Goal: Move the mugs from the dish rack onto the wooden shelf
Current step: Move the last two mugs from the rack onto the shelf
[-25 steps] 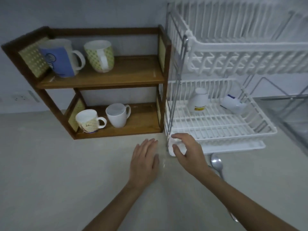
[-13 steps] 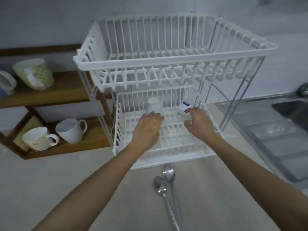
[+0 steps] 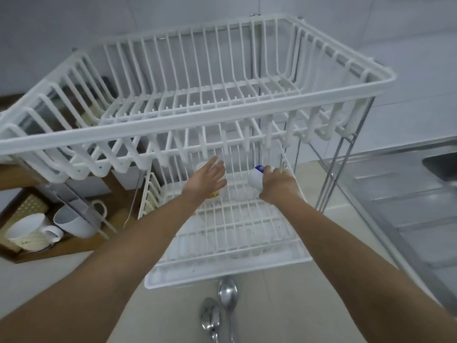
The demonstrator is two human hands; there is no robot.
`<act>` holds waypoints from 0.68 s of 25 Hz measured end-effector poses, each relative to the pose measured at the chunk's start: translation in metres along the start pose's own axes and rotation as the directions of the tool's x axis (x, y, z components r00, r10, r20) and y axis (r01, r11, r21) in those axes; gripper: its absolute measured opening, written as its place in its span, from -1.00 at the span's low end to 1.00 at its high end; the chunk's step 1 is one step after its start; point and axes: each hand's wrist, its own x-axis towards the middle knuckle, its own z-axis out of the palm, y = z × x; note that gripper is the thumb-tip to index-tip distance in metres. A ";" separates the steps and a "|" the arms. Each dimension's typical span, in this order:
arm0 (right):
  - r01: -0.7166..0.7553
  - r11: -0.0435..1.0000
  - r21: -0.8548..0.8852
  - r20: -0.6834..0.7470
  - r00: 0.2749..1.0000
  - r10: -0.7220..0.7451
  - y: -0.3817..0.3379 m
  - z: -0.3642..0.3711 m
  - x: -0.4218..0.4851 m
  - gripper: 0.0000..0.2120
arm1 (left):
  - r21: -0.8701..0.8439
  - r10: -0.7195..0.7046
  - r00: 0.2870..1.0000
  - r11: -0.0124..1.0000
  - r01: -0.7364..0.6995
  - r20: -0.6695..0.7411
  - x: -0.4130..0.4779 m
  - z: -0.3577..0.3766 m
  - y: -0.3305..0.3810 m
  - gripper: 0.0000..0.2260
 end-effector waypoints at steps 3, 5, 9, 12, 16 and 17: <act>-0.006 0.999 -0.037 0.006 1.000 0.006 -0.009 0.010 0.007 -0.22 | 0.054 0.058 0.996 0.997 -0.054 -0.073 0.008 0.013 0.008 -0.23; -0.019 0.999 0.031 0.004 1.000 0.019 -0.012 0.014 0.010 -0.24 | 0.058 0.066 0.991 0.997 -0.059 -0.112 0.013 0.023 0.010 -0.25; 0.005 0.966 0.257 0.016 1.000 -0.009 -0.010 0.016 0.004 -0.26 | -0.038 -0.080 0.953 0.997 0.072 -0.294 0.002 0.033 0.007 -0.42; 0.032 0.808 0.589 -0.035 0.999 -0.015 -0.006 0.011 -0.013 -0.27 | -0.488 -0.471 0.827 0.824 0.287 -0.308 -0.025 0.017 0.005 -0.39; 0.147 0.392 0.908 -0.168 0.986 0.020 -0.006 -0.006 -0.059 -0.39 | -0.948 -0.713 0.695 0.148 0.281 0.094 -0.082 -0.012 0.022 -0.14; 0.167 0.303 0.938 -0.180 0.984 0.015 -0.005 -0.010 -0.071 -0.40 | -0.975 -0.729 0.662 -0.034 0.220 0.175 -0.100 -0.019 0.029 -0.12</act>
